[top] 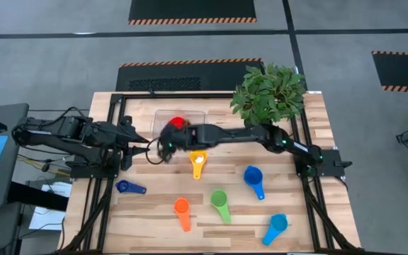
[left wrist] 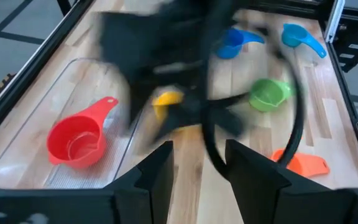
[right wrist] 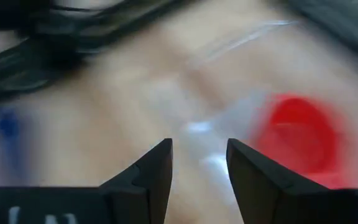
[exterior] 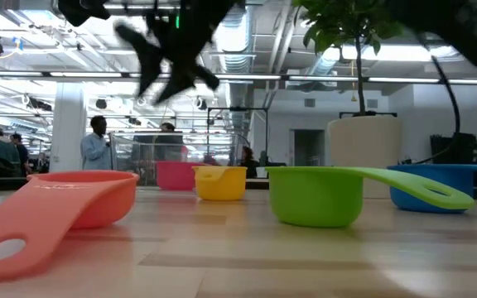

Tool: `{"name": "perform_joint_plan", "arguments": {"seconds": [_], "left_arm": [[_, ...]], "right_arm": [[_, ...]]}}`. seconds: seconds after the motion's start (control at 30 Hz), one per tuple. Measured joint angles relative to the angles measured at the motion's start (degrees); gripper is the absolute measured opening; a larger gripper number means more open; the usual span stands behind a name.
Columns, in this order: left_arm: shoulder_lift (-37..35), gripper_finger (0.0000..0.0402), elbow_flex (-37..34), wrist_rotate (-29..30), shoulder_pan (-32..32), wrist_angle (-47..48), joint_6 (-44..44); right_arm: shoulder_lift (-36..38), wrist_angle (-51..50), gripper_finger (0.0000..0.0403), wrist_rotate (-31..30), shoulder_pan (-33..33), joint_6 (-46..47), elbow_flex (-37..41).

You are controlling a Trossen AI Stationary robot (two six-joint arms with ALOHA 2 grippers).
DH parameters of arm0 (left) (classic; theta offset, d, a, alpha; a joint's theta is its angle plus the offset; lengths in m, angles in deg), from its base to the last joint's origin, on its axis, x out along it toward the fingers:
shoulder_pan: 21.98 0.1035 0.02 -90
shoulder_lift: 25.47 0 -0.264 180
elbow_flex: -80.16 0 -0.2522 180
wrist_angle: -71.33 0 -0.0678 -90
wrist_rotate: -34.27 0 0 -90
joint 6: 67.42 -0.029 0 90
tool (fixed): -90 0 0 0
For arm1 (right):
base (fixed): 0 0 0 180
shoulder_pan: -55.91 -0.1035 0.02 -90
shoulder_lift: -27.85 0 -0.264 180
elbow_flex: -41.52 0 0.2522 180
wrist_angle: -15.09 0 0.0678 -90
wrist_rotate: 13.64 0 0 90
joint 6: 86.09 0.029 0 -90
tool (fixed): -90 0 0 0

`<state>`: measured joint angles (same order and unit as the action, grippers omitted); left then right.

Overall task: Nest measuring cups in basket
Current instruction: Stack the blue measuring cup on top of the red measuring cup in the transparent bin

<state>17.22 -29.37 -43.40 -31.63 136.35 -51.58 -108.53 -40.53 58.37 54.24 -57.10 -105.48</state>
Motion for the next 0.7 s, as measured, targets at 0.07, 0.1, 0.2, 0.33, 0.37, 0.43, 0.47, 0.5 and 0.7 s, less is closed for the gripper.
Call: {"name": "perform_joint_plan", "arguments": {"seconds": [0.07,0.1,0.2,0.33,0.37,0.43,0.47,0.5,0.7], "left_arm": [[0.0,0.0132,0.0,-0.2,0.0,-0.2,0.1],[0.0,0.0132,0.0,0.0,0.0,0.6,0.1],[0.1,0.0132,0.0,0.2,0.0,0.4,-0.5],[0.1,0.0132,0.0,0.0,0.0,0.5,-0.4],[0.1,0.0132,0.0,-0.1,0.0,0.5,-0.3],[0.0,0.0132,0.0,-1.1,0.0,0.5,-0.1],[0.0,0.0132,0.0,-1.5,0.0,0.5,-0.1],[0.1,0.0132,0.0,-1.7,0.0,0.6,-0.1],[0.7,0.0132,0.0,-1.5,0.0,-0.3,-0.1]], "right_arm": [[2.2,-3.7,0.0167,4.0,-2.7,-0.1,0.1],[3.4,-6.8,0.0165,4.4,-4.1,-0.3,0.1],[6.1,-17.1,0.0158,4.5,-8.6,1.9,0.0],[7.0,-29.1,0.0147,3.1,-15.8,12.6,0.1],[7.3,-32.6,0.0145,1.7,-18.2,16.4,0.2],[7.8,-39.8,0.0139,-1.3,-23.2,24.7,0.2],[7.9,-43.2,0.0136,-3.5,-25.9,29.8,0.2],[8.0,-46.5,0.0133,-5.6,-28.5,35.3,0.1],[8.8,-47.8,0.0109,-16.2,-41.1,69.6,9.1]]}}
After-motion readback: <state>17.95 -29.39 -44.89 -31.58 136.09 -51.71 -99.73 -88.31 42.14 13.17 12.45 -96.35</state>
